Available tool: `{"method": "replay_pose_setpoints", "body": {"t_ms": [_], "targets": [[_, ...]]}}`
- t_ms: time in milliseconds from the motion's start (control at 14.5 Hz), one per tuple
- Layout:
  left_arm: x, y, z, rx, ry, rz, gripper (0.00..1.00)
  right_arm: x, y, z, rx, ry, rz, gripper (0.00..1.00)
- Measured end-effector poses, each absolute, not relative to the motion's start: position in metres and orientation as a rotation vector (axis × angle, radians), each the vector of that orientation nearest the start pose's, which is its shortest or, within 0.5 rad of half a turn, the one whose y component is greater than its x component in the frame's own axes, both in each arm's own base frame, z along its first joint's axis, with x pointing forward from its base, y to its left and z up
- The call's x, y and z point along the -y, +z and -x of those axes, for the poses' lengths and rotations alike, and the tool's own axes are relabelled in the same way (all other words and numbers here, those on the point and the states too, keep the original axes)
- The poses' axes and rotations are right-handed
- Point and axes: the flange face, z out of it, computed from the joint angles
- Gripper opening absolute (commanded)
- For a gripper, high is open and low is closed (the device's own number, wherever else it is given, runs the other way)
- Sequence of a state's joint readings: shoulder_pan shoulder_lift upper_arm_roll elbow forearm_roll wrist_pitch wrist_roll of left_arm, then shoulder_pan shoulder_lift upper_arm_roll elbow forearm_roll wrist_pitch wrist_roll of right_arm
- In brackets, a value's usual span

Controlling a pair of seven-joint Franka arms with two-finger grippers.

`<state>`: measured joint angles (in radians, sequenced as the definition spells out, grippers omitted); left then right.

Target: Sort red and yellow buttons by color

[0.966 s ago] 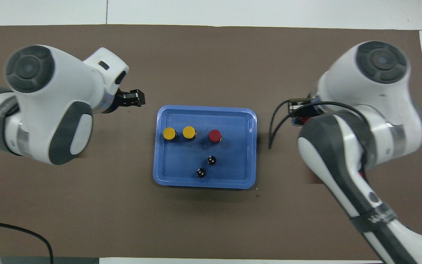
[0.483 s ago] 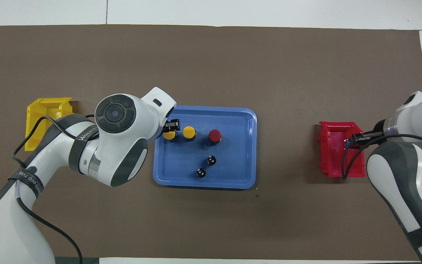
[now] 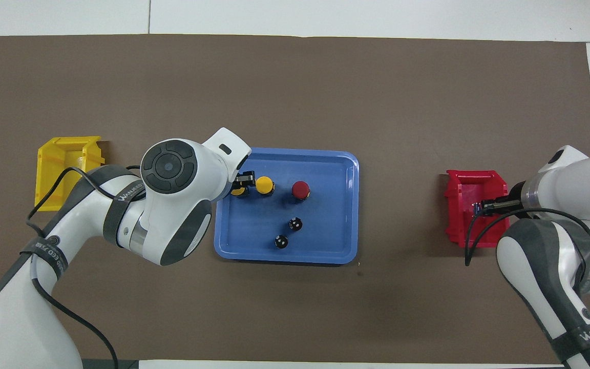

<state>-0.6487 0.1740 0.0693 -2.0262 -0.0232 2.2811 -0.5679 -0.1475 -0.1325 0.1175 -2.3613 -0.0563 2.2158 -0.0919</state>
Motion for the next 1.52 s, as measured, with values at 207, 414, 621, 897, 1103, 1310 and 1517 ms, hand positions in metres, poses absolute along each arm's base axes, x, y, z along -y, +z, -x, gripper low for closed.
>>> {"method": "replay_pose_setpoints", "body": {"t_ms": [207,414,621,897,1103,1310,1517], "targets": [[0.325,0.371,-0.494,0.012,-0.104,3.190,0.72,0.009,0.360,-0.472,0.180,0.016,3.194,0.15],[0.329,0.369,-0.490,0.020,-0.107,3.192,0.72,0.007,0.350,-0.465,0.185,0.027,3.193,0.25],[0.333,0.367,-0.488,0.039,-0.107,3.193,0.03,0.007,0.346,-0.462,0.186,0.039,3.192,0.56],[0.334,0.367,-0.488,0.094,-0.120,3.198,0.02,0.007,0.351,-0.466,0.185,0.036,3.193,0.56],[0.333,0.373,-0.493,0.111,-0.118,3.196,0.01,0.006,0.381,-0.481,0.185,0.089,3.193,0.60],[0.322,0.417,-0.510,0.134,-0.032,3.158,0.01,-0.011,0.424,-0.504,0.225,0.086,3.192,0.66],[0.235,0.479,-0.549,0.056,0.033,3.139,0.01,-0.081,0.459,-0.530,0.229,-0.015,3.158,0.72]]}}
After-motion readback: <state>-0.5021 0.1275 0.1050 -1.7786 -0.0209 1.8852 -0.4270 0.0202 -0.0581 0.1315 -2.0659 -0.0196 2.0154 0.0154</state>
